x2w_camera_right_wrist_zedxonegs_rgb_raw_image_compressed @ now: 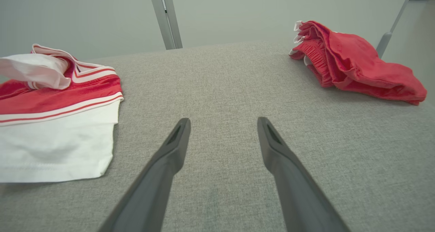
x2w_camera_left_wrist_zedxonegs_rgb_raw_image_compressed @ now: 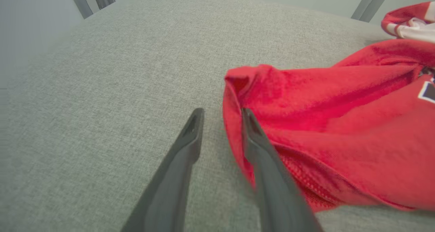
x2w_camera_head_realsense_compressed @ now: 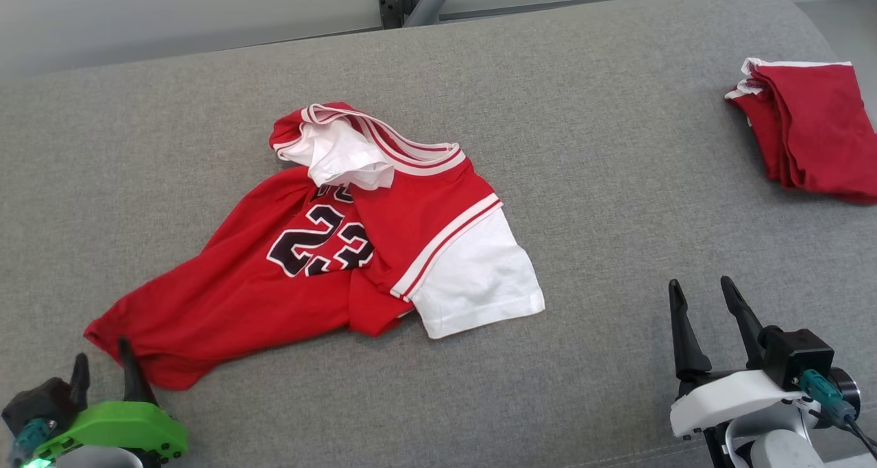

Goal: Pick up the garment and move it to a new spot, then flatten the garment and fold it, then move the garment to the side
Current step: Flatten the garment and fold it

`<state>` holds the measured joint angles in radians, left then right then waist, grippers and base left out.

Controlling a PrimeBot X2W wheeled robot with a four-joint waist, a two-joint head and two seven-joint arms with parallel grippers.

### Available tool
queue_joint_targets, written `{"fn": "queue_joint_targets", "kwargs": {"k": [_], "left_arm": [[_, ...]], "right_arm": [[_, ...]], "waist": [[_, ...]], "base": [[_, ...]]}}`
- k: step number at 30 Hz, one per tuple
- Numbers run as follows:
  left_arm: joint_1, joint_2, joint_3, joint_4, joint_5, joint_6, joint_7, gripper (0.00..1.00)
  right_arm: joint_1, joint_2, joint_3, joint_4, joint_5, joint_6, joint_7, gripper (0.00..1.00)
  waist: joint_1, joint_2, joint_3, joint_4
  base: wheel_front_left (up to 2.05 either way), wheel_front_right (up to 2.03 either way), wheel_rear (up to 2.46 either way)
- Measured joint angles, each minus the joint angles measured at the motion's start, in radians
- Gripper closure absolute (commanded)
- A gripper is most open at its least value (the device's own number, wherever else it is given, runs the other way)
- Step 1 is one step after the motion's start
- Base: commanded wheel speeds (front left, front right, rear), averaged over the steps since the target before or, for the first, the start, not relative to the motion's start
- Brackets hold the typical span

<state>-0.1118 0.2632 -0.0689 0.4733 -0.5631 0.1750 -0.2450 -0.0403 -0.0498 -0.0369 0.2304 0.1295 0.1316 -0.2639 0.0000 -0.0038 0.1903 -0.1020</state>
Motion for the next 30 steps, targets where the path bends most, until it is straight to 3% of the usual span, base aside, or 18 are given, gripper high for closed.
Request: {"fn": "queue_joint_targets", "kwargs": {"k": [5, 11, 15, 17, 22, 30], "left_arm": [[-0.002, 0.009, 0.049, -0.030, -0.016, 0.012, -0.007, 0.00], [0.001, 0.033, 0.051, -0.180, -0.010, 0.025, 0.006, 0.00], [0.006, 0.015, -0.029, -0.303, 0.001, 0.000, 0.068, 0.00], [0.010, -0.014, -0.132, -0.372, 0.037, -0.023, 0.115, 0.00], [0.007, -0.090, -0.303, -0.387, 0.076, -0.070, 0.192, 0.00], [0.007, -0.099, -0.355, -0.296, 0.108, -0.062, 0.222, 0.00]], "right_arm": [[0.001, 0.000, 0.000, 0.002, -0.001, 0.000, 0.000, 0.00], [0.012, 0.000, 0.000, 0.002, 0.000, 0.000, 0.000, 0.00], [0.012, 0.000, 0.006, 0.002, 0.010, 0.000, 0.000, 0.00], [0.012, 0.000, 0.010, 0.001, 0.016, 0.000, 0.000, 0.00], [0.003, 0.000, 0.020, 0.003, 0.020, 0.000, 0.000, 0.00], [-0.009, 0.000, 0.021, 0.002, 0.025, 0.000, 0.000, 0.00]], "waist": [[0.0000, 0.0000, -0.013, -0.001], [0.0000, 0.0000, -0.027, -0.008], [0.0000, 0.0000, -0.023, -0.018], [0.0000, 0.0000, -0.017, -0.024], [0.0000, 0.0000, 0.002, -0.036], [0.0000, 0.0000, 0.022, -0.073]], "base": [[0.00, 0.00, 0.00], [0.00, 0.00, 0.00], [0.00, 0.00, 0.00], [0.00, 0.00, 0.00], [0.00, 0.00, 0.00], [0.00, 0.00, 0.00]]}}
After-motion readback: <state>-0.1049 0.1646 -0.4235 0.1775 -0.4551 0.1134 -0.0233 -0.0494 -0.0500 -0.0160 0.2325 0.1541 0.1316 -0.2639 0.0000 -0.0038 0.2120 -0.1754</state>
